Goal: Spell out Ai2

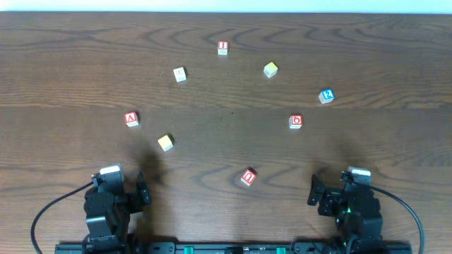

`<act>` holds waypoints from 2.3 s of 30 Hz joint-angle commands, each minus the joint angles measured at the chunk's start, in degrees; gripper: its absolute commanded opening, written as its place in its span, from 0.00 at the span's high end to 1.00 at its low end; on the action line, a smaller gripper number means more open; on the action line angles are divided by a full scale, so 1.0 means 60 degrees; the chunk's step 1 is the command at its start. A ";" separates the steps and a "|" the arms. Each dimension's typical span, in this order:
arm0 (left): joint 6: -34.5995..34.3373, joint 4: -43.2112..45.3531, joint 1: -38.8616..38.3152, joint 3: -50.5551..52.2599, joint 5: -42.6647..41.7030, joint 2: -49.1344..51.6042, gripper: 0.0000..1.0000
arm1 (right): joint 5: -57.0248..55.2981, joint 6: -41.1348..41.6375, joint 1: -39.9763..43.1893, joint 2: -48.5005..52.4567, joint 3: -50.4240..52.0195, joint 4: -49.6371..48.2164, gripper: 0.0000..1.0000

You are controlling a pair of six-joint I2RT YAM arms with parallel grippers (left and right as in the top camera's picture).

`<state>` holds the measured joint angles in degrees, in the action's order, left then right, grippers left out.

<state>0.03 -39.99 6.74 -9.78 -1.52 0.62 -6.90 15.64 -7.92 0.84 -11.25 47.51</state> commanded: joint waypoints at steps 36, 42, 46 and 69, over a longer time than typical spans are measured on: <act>0.0036 -0.0044 -0.0004 0.0102 0.0004 -0.0062 0.05 | 0.0047 -0.0153 -0.0058 -0.0087 0.0127 0.0007 0.01; 0.0036 -0.0044 -0.0004 0.0102 0.0004 -0.0062 0.05 | 0.0047 -0.0153 -0.0058 -0.0087 0.0127 0.0007 0.01; 0.0036 -0.0044 -0.0004 0.0102 0.0004 -0.0062 0.05 | 0.0055 -0.0142 -0.0058 -0.0087 0.0127 -0.0098 0.01; 0.0033 -0.0044 -0.0004 0.0102 0.0004 -0.0062 0.05 | 0.5319 0.5176 -0.0058 -0.0007 0.0127 -0.4328 0.01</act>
<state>0.01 -39.99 6.74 -9.78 -1.54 0.62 18.52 45.04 -7.94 0.89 -10.61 25.87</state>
